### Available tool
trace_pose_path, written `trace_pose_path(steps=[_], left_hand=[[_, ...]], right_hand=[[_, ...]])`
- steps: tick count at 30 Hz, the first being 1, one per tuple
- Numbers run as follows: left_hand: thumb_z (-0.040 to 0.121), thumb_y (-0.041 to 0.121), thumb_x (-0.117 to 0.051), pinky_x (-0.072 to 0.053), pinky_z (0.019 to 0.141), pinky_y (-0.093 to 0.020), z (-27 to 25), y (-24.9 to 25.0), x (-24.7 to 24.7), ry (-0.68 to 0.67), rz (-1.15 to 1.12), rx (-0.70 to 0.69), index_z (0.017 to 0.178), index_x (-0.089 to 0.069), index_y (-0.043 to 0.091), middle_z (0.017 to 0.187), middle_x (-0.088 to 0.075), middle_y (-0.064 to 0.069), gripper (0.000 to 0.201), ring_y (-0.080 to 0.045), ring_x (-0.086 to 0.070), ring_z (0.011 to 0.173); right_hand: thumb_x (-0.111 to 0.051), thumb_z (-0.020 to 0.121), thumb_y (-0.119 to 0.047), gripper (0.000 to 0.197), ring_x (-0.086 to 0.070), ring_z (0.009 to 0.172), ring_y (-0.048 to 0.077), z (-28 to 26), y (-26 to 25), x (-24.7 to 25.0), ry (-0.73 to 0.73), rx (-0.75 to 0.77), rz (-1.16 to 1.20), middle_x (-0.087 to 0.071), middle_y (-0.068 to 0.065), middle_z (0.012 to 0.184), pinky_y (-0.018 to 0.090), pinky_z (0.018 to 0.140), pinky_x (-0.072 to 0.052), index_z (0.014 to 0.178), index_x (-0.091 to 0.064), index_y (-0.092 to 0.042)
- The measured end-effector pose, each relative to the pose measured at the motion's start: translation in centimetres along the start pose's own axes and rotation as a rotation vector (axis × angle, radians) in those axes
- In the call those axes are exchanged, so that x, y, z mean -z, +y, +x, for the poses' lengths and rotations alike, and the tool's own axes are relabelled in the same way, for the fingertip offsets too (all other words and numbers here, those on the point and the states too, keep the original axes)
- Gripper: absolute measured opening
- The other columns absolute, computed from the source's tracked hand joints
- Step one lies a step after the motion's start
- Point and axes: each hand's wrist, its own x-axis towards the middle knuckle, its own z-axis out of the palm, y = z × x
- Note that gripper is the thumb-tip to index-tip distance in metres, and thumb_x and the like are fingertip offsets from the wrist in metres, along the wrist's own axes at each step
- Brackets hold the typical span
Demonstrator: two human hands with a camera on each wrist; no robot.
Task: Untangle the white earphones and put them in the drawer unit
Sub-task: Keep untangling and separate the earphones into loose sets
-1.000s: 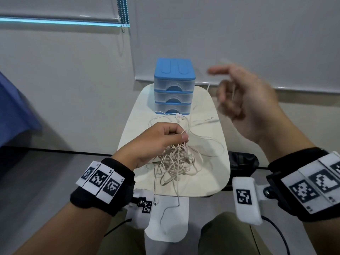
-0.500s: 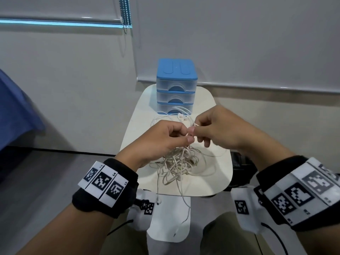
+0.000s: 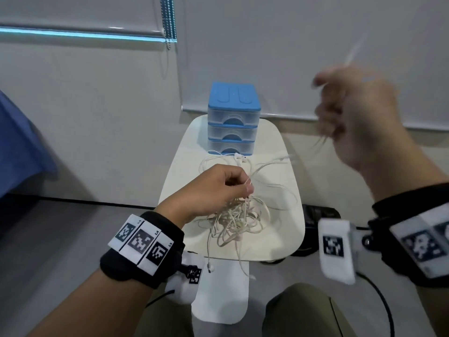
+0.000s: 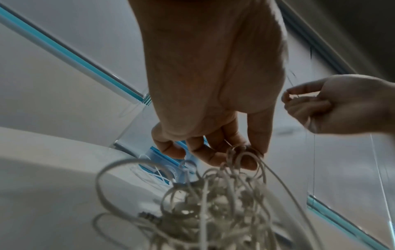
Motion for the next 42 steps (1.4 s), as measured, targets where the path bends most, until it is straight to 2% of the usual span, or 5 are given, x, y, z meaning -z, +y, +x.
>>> trace_pose_path(steps=[4, 11, 29, 36, 42], left_hand=[[0.093, 0.028, -0.074, -0.040, 0.079, -0.035, 0.2, 0.1, 0.1, 0.025, -0.070, -0.033, 0.087, -0.073, 0.013, 0.081, -0.068, 0.000, 0.016, -0.014, -0.057, 0.080], [0.093, 0.030, -0.077, -0.033, 0.074, -0.039, -0.3, -0.4, -0.1, 0.012, -0.083, -0.015, 0.085, -0.070, 0.008, 0.077, -0.061, -0.002, 0.024, -0.020, -0.047, 0.075], [0.097, 0.024, -0.072, -0.048, 0.078, -0.028, -0.9, -0.3, 0.4, -0.031, 0.092, 0.029, 0.093, -0.075, 0.014, 0.087, -0.071, -0.009, 0.011, -0.010, -0.059, 0.078], [0.098, 0.025, -0.070, -0.050, 0.078, -0.026, -0.8, 0.6, 1.1, -0.010, 0.134, 0.040, 0.092, -0.079, 0.019, 0.088, -0.073, -0.006, 0.012, -0.007, -0.061, 0.077], [0.098, 0.027, -0.069, -0.050, 0.078, -0.025, -0.7, 1.1, 1.1, -0.009, 0.164, 0.057, 0.090, -0.081, 0.023, 0.083, -0.072, 0.001, 0.015, -0.007, -0.061, 0.077]], right_hand=[[-0.079, 0.084, -0.034, 0.015, -0.039, 0.052, 0.020, -3.7, 5.4, -0.5, -0.557, 0.098, -0.769, -0.051, 0.001, 0.057, 0.033, 0.054, -0.039, 0.085, -0.076, -0.019], [-0.080, 0.088, -0.029, 0.014, -0.036, 0.048, 0.009, -4.9, 7.4, -0.5, -0.565, 0.094, -0.865, -0.042, -0.012, 0.045, 0.020, 0.051, -0.029, 0.078, -0.072, -0.022], [-0.048, 0.100, -0.018, 0.011, -0.062, 0.080, 0.010, -0.4, 1.4, 1.1, 0.442, 0.398, -0.042, -0.064, 0.001, 0.090, 0.021, 0.076, -0.047, 0.090, -0.046, -0.024], [-0.063, 0.090, -0.019, 0.020, -0.046, 0.058, 0.013, -1.2, 3.2, 3.0, 0.260, 0.143, -0.528, -0.055, -0.003, 0.066, 0.026, 0.055, -0.038, 0.072, -0.055, -0.020], [-0.073, 0.077, -0.023, 0.069, -0.048, 0.125, 0.028, -3.7, 5.3, 1.9, -0.186, -0.220, -1.092, -0.049, -0.006, 0.132, 0.057, 0.107, -0.037, 0.134, -0.041, -0.044]])
